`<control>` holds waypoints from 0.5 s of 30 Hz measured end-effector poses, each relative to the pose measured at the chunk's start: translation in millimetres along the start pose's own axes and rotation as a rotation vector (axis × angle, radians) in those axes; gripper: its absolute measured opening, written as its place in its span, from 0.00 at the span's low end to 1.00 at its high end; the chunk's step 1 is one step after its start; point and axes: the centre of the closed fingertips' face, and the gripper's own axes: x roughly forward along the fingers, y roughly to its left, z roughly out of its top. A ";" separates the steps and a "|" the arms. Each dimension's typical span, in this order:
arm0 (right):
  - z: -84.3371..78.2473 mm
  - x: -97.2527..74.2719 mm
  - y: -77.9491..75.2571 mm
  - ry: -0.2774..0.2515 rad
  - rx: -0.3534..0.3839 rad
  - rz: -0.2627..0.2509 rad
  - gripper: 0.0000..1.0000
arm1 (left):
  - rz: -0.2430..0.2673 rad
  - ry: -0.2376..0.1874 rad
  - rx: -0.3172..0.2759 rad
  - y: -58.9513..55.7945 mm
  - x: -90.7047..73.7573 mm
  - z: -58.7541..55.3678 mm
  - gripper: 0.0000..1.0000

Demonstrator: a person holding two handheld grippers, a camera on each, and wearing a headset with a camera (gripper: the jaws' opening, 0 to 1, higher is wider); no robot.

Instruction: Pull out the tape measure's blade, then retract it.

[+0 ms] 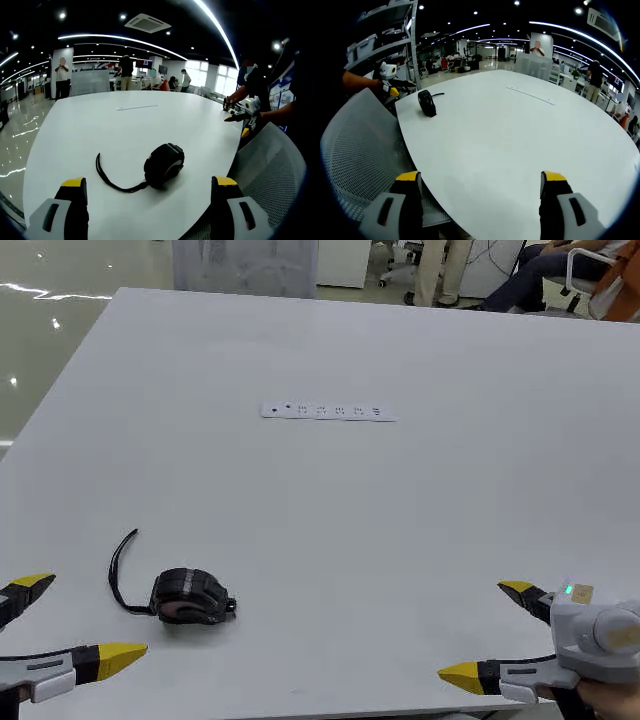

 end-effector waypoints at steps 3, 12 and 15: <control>-0.6 -0.2 -0.1 0.001 0.003 -0.002 1.00 | -0.001 0.003 0.002 -1.0 0.6 -0.3 1.00; -3.0 0.3 3.2 0.005 -0.005 -0.003 1.00 | -0.006 0.003 0.008 -1.5 1.1 1.8 1.00; -2.1 -1.0 2.5 0.006 -0.011 -0.005 1.00 | -0.007 0.002 0.011 -1.4 0.9 2.6 1.00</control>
